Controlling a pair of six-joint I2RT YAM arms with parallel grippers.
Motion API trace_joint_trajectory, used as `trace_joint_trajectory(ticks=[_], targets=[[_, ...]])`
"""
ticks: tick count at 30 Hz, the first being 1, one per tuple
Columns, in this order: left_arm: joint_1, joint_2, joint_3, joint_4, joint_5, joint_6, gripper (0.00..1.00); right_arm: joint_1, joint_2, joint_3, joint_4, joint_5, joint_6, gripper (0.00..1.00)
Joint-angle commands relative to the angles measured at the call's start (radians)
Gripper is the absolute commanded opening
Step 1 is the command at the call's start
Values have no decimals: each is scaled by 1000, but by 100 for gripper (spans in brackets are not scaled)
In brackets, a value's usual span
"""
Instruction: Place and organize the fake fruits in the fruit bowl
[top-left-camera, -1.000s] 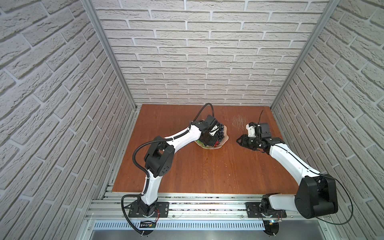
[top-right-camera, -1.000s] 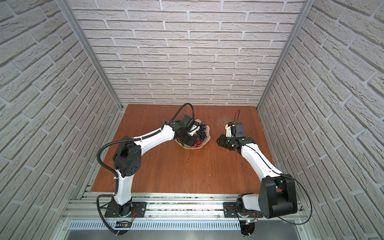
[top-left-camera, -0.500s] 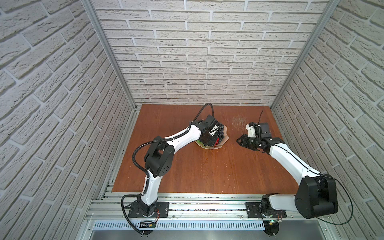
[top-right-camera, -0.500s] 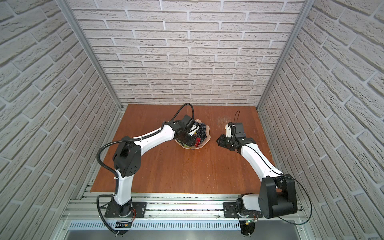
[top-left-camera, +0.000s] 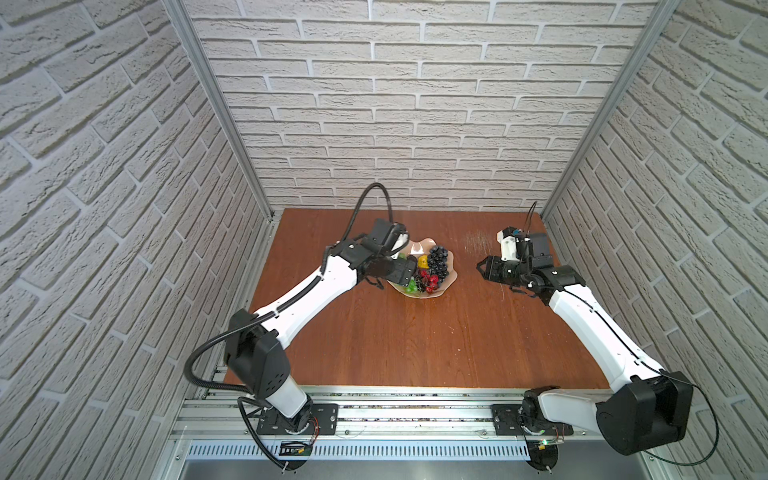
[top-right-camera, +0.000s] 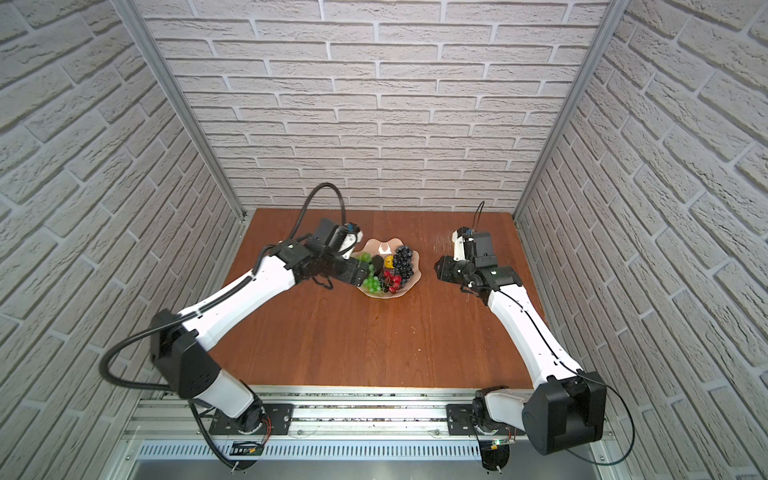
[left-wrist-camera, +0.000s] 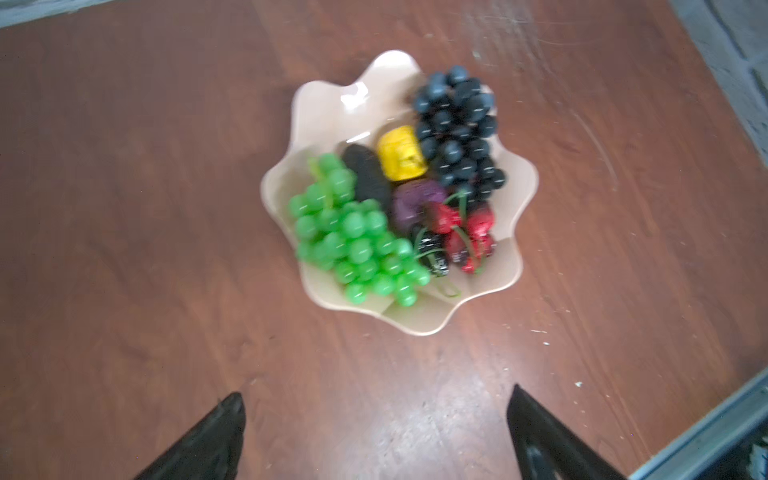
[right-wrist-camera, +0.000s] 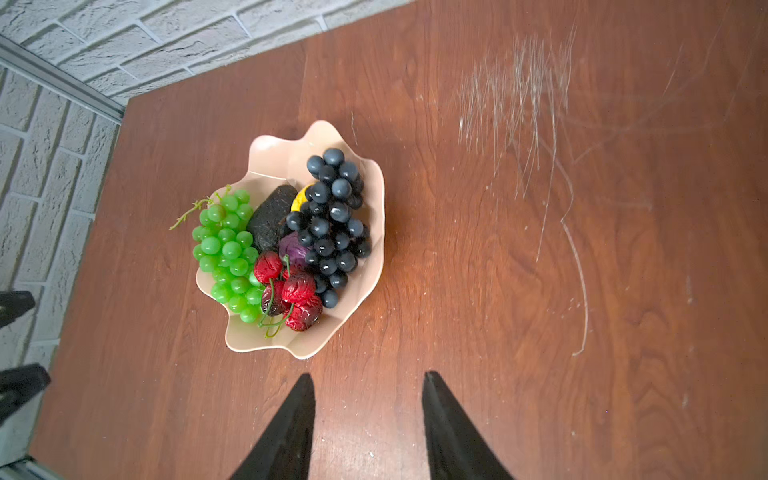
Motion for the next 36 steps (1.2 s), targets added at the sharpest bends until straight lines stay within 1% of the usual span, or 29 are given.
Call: trace_joint_trajectory(ticks=[1,2,3,4,5,6,8,9,10,11,12,13,16,17,20,22,25,26,27,29,31,32,33,34,36], targets=[[111,-114,-112,42,-104,-67,98,20,-23,70,-43,120,-86,59],[157,-150,-147,59,-124,-60,98,25,-34,83,-33,147,-108,66],[199,-182,-181,79,-136,-50,98,29,-48,83,-14,176,-127,92],[248,-218,-223,121,-130,-23,98,29,-70,74,22,217,-154,99],[294,-252,-269,179,-116,25,98,29,-92,56,60,246,-180,99],[322,-277,-308,233,-139,73,98,29,-119,17,129,261,-223,99],[407,-333,-425,400,-147,154,98,28,-198,-133,345,259,-354,100],[438,-353,-483,480,-150,186,98,29,-223,-184,432,280,-383,100],[464,-375,-547,587,-158,225,98,25,-233,-235,488,318,-397,100],[480,-390,-620,685,-172,271,98,15,-229,-261,499,336,-401,99],[490,-398,-678,758,-194,292,98,4,-223,-276,500,342,-391,100],[504,-398,-737,837,-196,309,98,-9,-224,-320,544,343,-379,100],[527,-338,-840,985,-220,305,98,-54,-236,-519,771,308,-361,100],[531,-309,-867,1035,-248,303,98,-64,-219,-570,830,320,-350,100],[557,-242,-933,1184,-274,282,98,-79,-157,-669,946,324,-321,100],[569,-198,-972,1293,-291,300,98,-80,-110,-722,1042,325,-328,100],[588,-132,-1019,1462,-297,322,98,-81,-19,-754,1149,311,-339,100],[595,-125,-1015,1469,-293,318,98,-80,9,-756,1175,304,-338,100],[603,-113,-992,1433,-287,309,98,-82,38,-762,1209,292,-338,100],[618,-98,-965,1400,-222,311,98,-82,92,-773,1286,279,-330,100],[634,-91,-986,1461,-105,272,98,-83,153,-756,1303,276,-328,100],[636,-78,-989,1489,-69,265,98,-85,182,-750,1313,269,-329,100],[628,-56,-987,1509,-87,274,98,-85,210,-744,1328,259,-331,100],[623,-23,-995,1560,-122,275,98,-85,218,-755,1357,250,-336,100],[619,38,-1015,1651,-148,272,98,-84,221,-779,1402,253,-333,100]])
